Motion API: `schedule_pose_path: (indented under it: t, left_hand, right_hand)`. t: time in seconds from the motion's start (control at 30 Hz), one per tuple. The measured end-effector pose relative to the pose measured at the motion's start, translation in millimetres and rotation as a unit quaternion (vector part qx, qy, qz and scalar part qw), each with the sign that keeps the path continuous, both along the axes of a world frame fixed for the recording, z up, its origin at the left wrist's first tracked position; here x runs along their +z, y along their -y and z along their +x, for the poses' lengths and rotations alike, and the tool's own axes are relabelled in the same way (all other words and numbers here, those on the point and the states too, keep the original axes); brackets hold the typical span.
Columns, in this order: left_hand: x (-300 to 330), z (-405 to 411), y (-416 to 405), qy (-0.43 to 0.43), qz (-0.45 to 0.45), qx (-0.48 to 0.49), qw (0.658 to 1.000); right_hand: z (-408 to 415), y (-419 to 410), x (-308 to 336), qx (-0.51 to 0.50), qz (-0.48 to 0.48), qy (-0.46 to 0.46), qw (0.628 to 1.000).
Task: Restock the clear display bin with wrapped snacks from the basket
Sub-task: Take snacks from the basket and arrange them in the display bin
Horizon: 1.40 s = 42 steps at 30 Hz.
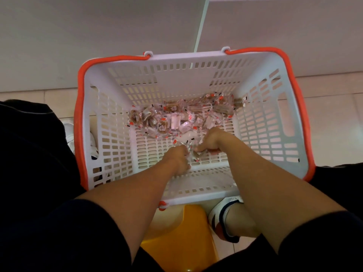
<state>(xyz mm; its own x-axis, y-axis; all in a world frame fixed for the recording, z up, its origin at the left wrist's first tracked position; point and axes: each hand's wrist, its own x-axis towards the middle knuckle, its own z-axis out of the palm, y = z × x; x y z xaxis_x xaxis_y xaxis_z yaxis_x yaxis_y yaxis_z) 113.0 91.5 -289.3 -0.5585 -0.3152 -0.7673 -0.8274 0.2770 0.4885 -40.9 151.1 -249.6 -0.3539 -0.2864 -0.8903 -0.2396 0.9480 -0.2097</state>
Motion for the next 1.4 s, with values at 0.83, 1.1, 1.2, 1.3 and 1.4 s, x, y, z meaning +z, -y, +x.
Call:
schedule_pose_path:
  t: [0.83,1.1,1.2,1.3,1.4]
  left_hand:
    - [339.8,17.4,142.9,-0.186,0.300,0.062,0.934]
    - [416.7,34.4,162.5,-0.263,0.202,-0.006,0.943]
    - [424.0,26.0,160.1,-0.306,0.183,-0.045,0.933]
    - [429.8,17.3,162.2,-0.308,0.224,-0.062,0.923]
    - [438.0,12.5,174.1,-0.304,0.262,-0.010,0.916]
  right_hand:
    - [31.2,52.2,283.1,-0.079,-0.578,0.076,0.809]
    - [51.7,69.0,358.7,0.039,-0.643,-0.053,0.763]
    - [49.5,71.2,369.6,0.074,-0.638,-0.053,0.765]
    - [42.3,71.2,375.4,0.077,-0.643,-0.087,0.757]
    - [28.9,72.3,378.2,0.037,-0.661,-0.102,0.743]
